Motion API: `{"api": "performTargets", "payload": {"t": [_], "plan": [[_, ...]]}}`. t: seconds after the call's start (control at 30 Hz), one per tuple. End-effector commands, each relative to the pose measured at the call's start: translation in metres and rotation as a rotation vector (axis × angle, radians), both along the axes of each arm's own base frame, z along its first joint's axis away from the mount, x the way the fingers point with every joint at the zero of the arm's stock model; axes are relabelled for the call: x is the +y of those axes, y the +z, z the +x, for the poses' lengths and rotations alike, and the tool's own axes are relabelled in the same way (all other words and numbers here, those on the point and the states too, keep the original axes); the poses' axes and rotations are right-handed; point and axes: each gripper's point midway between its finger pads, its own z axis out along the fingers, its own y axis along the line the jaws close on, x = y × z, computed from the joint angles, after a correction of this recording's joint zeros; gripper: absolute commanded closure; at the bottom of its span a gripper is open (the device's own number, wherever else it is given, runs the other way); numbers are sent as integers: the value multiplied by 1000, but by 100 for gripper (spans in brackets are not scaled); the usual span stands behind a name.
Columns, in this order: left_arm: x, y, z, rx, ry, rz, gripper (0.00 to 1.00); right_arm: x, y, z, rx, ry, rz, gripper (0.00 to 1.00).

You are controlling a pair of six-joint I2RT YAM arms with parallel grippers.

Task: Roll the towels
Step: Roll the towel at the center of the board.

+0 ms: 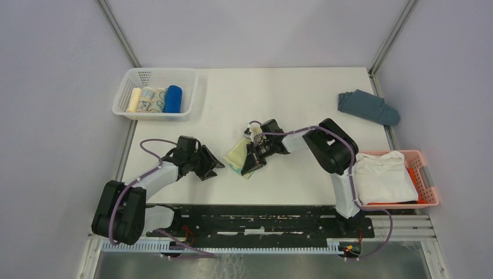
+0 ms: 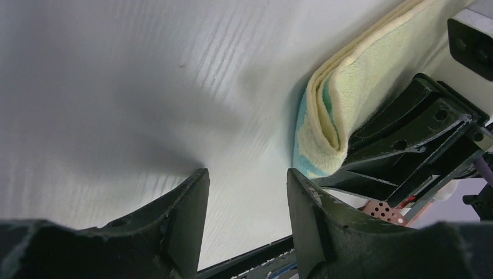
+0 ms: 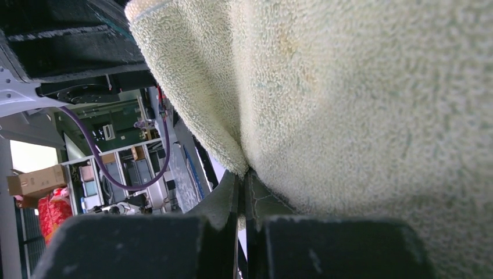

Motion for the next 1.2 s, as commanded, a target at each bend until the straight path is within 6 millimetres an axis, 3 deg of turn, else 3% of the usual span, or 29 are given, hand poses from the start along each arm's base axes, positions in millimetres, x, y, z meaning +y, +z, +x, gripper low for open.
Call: {"api": "performTargets", "payload": {"t": [0.0,0.43,0.8,1.0,1.17], "plan": [[-21,9,11,-69,-99,-51,41,-3,-19,8,-19,-32,-31,99],[-36,-7,26,-16,-102,-56,45,-5,-14,10,-29,-41,-49,97],[-18,-47,9,147,-58,67,51,-3,25,22,-181,-43,-84,70],[-13,-55,7,169,-46,99,52,-10,43,28,-326,-58,-164,61],[-17,-51,10,156,-52,91,52,-17,45,31,-482,-48,-280,52]]}}
